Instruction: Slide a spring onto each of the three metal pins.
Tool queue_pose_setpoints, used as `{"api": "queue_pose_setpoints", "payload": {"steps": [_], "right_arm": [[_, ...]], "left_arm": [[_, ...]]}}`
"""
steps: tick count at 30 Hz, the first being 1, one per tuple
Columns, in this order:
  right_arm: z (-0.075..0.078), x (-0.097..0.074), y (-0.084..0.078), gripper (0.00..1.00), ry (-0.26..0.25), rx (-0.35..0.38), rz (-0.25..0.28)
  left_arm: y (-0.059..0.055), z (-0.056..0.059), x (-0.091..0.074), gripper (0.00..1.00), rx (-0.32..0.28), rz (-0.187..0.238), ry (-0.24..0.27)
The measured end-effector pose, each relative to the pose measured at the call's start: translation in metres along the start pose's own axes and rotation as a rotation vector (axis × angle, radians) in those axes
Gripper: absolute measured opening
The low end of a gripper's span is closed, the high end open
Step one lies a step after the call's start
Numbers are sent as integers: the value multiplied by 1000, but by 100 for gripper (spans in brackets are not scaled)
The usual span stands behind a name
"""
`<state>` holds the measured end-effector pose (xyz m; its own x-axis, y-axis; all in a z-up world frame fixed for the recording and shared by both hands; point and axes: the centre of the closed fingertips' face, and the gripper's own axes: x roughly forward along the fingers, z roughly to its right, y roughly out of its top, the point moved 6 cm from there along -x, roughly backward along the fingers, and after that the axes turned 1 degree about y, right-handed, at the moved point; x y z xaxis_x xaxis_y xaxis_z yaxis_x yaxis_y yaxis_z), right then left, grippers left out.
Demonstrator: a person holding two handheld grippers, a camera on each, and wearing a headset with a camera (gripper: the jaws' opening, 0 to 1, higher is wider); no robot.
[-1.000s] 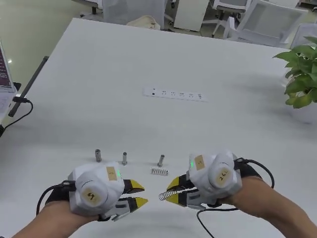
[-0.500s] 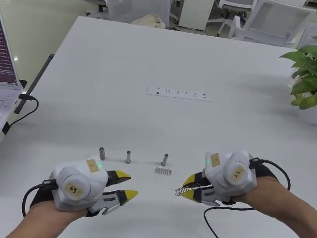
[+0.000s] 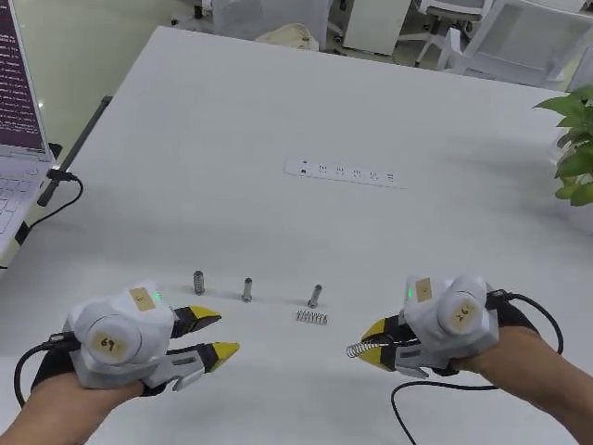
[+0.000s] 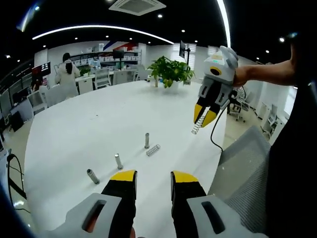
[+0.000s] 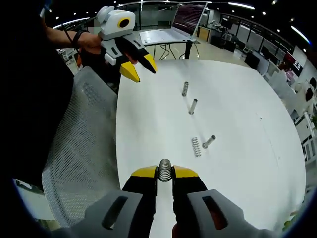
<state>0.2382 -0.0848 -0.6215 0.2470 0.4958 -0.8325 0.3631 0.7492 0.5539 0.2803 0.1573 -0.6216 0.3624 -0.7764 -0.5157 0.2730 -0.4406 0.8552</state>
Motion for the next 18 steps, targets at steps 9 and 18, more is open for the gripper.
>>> {"api": "queue_pose_setpoints", "payload": {"steps": [9,18], "right_arm": [[21,-6,-5,8,-25,18,-13],[38,-6,5,8,-43,18,-17]], "left_arm": [[-12,-14,-12,25,-52,-1,60],[-18,-26,-26,32,-90,14,113]]}}
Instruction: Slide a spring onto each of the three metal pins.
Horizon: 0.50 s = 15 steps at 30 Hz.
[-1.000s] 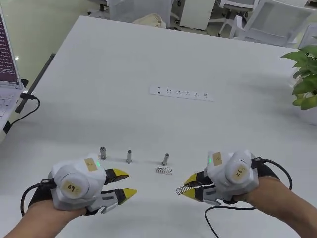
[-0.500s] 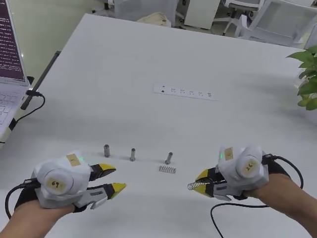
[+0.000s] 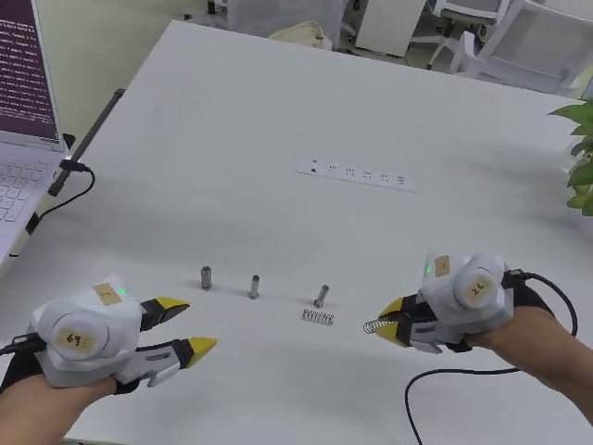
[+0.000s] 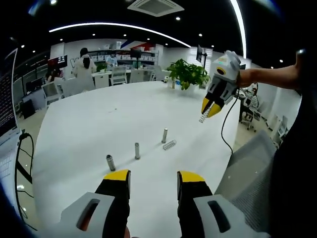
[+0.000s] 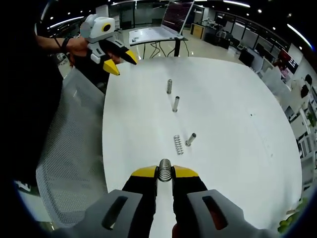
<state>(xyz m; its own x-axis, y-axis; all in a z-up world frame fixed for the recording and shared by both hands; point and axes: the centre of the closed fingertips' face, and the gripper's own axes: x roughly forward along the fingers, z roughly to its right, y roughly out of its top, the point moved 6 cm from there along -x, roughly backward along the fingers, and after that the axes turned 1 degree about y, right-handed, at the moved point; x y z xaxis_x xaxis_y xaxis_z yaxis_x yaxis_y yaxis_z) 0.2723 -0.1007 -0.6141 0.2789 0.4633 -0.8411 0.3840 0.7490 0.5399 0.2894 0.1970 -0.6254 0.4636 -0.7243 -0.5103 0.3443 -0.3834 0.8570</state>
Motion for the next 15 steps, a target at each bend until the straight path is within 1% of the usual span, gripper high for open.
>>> {"api": "queue_pose_setpoints", "payload": {"steps": [8,12,15], "right_arm": [[13,10,14,8,10,-21,-12],[19,16,24,8,12,-32,-14],[24,22,34,8,9,-39,-12]], "left_arm": [[-4,-10,-11,38,-5,3,29],[-7,-13,-14,42,-16,2,38],[-9,-16,-17,44,-27,0,45]]}}
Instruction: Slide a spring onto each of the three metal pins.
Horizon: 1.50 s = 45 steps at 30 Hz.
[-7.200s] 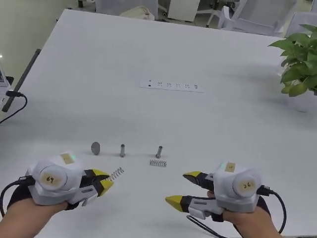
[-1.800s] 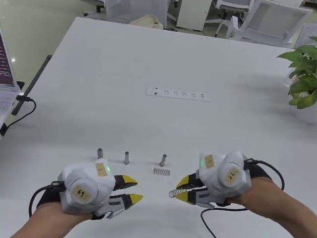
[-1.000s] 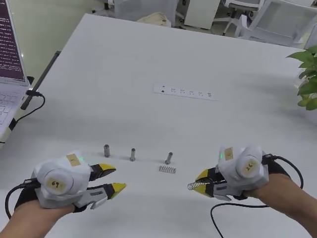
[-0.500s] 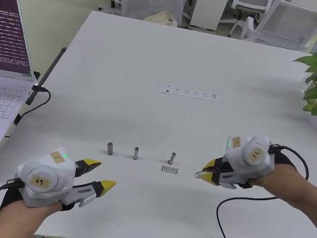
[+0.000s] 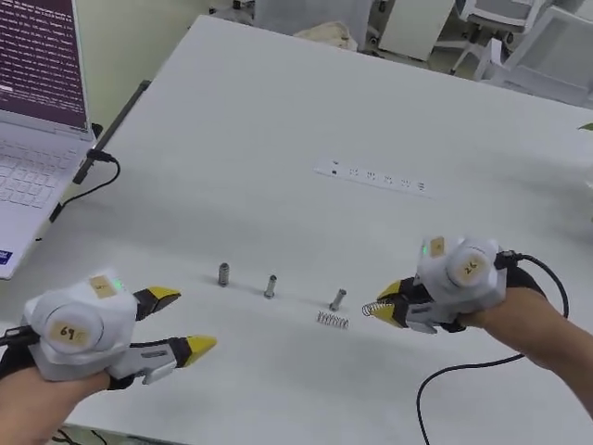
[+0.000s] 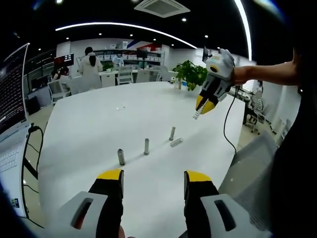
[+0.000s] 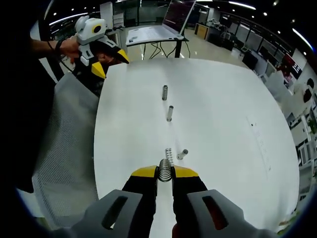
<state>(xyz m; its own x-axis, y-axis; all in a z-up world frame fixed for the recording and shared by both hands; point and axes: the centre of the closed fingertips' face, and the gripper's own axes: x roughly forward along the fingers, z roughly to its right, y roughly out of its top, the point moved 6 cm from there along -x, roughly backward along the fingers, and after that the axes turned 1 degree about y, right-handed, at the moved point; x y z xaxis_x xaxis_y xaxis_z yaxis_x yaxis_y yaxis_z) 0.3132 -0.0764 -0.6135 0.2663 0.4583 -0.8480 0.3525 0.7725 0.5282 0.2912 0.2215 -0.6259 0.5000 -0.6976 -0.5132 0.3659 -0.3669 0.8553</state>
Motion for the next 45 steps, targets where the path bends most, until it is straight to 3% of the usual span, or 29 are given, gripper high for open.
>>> {"api": "queue_pose_setpoints", "payload": {"steps": [17,31,45], "right_arm": [[14,39,37,8,28,-20,-10],[22,71,67,8,59,-69,-22],[28,94,85,8,77,-102,-30]], "left_arm": [[-3,-9,-7,55,-32,1,30],[-7,-13,-13,55,-59,5,47],[-6,-19,-15,57,-59,-2,61]]}}
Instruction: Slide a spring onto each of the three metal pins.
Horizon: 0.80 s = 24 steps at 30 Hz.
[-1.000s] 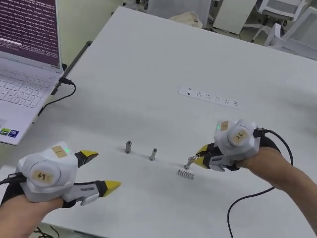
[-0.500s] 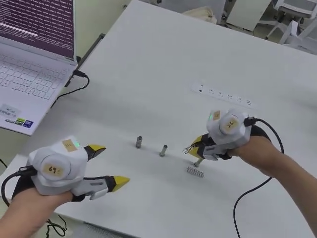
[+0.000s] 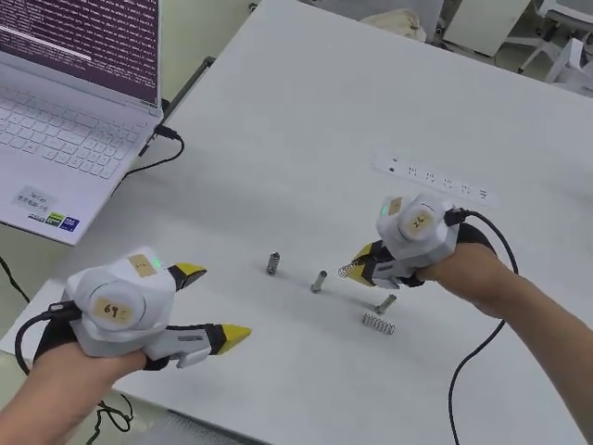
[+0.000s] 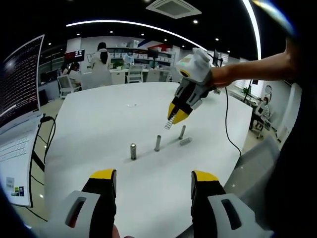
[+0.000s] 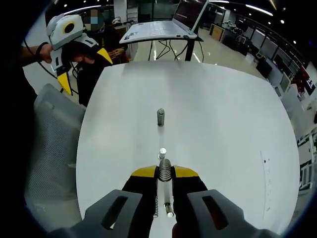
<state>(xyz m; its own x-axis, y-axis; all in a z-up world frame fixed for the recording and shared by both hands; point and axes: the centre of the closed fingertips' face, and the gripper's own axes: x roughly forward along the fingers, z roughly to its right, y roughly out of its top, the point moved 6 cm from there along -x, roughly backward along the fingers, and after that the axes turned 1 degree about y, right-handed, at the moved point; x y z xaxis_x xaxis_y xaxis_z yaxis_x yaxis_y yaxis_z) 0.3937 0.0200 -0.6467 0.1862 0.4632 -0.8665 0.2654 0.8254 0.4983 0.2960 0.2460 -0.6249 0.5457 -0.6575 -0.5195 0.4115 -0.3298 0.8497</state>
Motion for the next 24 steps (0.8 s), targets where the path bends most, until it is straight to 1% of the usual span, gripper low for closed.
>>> {"api": "queue_pose_setpoints", "payload": {"steps": [6,20,24], "right_arm": [[1,6,2,8,6,-6,-3],[-1,20,5,9,28,-14,-11],[0,23,7,9,24,-19,-14]], "left_arm": [[0,-3,-1,57,-2,-3,7],[-1,-10,-3,57,-11,-6,22],[-1,-12,-4,57,-11,-7,25]]}}
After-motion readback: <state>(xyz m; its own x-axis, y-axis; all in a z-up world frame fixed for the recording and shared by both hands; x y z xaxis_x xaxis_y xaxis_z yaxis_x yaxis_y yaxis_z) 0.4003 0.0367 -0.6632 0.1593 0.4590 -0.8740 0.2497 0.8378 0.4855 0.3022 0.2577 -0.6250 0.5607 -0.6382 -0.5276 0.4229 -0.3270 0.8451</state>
